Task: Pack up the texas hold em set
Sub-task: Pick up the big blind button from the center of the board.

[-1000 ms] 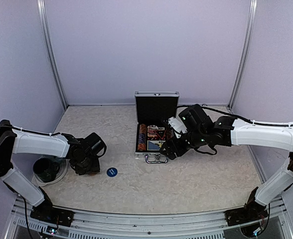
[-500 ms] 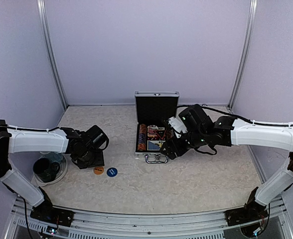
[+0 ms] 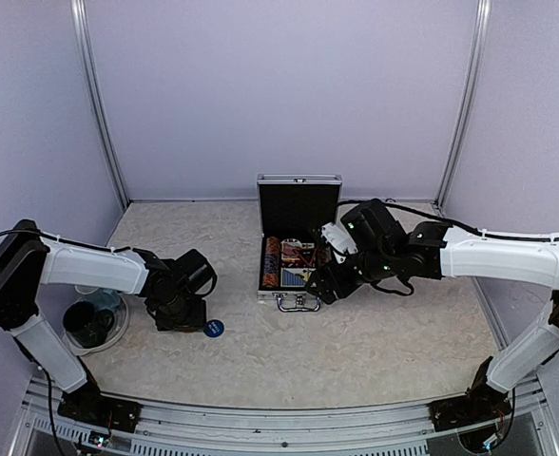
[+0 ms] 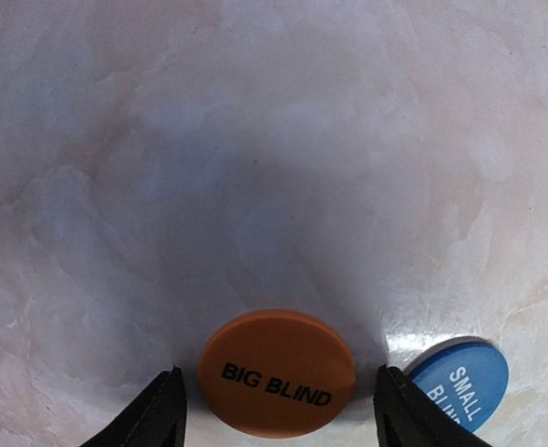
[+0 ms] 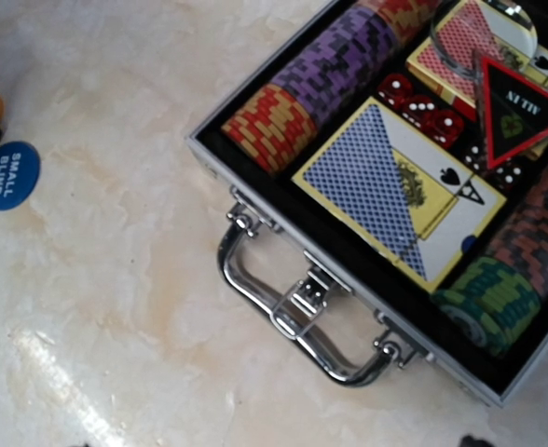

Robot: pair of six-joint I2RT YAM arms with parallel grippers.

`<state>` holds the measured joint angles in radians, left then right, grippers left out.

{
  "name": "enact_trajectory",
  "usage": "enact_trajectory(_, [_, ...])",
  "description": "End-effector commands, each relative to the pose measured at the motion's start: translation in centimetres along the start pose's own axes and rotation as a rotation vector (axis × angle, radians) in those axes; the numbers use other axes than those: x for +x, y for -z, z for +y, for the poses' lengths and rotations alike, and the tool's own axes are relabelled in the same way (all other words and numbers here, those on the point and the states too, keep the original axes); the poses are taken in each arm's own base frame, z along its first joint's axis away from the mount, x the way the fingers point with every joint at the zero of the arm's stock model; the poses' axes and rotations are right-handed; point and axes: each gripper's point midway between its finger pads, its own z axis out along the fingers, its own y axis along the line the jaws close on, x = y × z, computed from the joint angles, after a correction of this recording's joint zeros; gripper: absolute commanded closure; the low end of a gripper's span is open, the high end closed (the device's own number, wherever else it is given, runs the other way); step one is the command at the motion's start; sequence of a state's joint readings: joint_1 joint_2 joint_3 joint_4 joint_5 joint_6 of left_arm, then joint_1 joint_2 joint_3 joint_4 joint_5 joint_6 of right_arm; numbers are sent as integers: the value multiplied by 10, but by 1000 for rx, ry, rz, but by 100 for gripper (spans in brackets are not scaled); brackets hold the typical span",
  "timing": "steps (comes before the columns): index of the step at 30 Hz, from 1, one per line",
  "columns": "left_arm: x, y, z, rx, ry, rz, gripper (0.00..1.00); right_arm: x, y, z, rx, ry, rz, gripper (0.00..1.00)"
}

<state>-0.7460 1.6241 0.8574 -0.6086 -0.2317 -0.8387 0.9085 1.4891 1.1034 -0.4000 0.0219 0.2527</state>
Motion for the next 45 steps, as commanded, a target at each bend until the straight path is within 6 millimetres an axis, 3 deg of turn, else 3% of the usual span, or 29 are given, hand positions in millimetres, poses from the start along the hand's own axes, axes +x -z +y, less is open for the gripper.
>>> enact_trajectory(1, [10,-14,-5,25,-26,47,32,-2,6,-2,13,-6,-12,15])
enact_trajectory(10, [22,-23,-1,27,-9,79,33,-2,5,-3,16,-5,-10,15])
enact_trajectory(20, [26,-24,4,26,1,79,47,-4,5,-2,11,-6,-15,15])
enact_trajectory(28, [26,-25,3,28,4,81,51,-2,5,-2,14,-4,-10,15])
enact_trajectory(33, [12,-15,-1,35,14,44,51,-3,5,-3,19,-2,-11,15])
enact_trajectory(38, [-11,8,-9,59,25,-24,50,-3,6,-4,22,0,-11,15])
enact_trajectory(45, [-26,26,-21,86,23,-64,50,-5,9,-6,33,0,-19,15])
